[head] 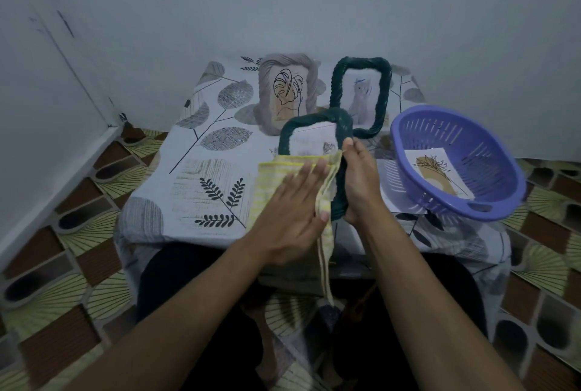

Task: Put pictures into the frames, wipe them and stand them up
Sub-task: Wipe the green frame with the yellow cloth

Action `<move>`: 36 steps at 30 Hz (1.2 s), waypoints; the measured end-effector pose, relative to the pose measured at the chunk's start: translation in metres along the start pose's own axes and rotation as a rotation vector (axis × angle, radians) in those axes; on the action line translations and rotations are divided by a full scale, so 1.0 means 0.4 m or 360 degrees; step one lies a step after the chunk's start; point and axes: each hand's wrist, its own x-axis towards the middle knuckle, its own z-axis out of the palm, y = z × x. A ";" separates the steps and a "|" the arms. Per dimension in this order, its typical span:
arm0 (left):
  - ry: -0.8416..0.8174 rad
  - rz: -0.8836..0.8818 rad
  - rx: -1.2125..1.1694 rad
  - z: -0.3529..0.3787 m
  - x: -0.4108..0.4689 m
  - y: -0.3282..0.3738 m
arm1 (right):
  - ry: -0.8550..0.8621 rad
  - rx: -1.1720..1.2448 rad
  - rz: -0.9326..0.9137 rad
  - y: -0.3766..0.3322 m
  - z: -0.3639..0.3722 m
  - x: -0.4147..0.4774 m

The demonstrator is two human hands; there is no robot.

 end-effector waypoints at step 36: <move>0.0963 -0.1208 -0.0316 -0.088 0.092 -0.095 | 0.0053 0.0277 0.0247 0.054 -0.019 -0.037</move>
